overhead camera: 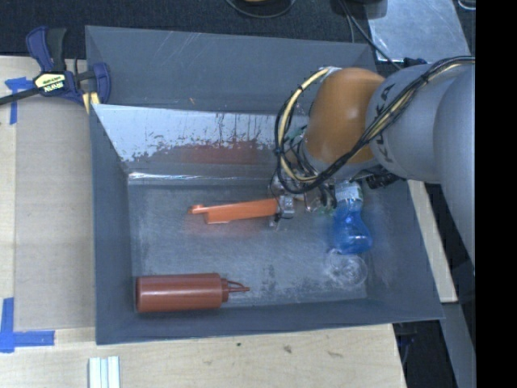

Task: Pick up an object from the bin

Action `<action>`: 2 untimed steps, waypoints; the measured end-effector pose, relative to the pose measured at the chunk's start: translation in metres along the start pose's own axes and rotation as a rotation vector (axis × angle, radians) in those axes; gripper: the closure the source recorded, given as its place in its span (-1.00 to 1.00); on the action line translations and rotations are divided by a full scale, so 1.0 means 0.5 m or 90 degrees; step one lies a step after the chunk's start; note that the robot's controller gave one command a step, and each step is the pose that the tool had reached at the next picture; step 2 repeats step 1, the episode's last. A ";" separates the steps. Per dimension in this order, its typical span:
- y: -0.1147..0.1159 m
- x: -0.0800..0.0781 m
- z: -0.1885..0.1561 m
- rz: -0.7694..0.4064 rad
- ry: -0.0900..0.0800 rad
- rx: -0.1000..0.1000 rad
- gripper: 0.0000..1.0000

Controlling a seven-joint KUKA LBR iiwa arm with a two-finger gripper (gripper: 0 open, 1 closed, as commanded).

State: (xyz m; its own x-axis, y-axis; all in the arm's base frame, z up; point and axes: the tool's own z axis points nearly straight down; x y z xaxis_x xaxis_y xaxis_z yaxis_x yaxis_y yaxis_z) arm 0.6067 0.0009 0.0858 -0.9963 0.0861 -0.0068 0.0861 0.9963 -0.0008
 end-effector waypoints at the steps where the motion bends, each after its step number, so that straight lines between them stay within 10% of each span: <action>1: 0.004 -0.012 -0.336 -0.009 -0.003 0.000 1.00; 2: 0.004 -0.012 -0.336 -0.009 -0.003 0.000 1.00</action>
Offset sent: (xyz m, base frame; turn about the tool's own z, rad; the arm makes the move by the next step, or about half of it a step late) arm 0.0000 0.0000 0.0000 0.0000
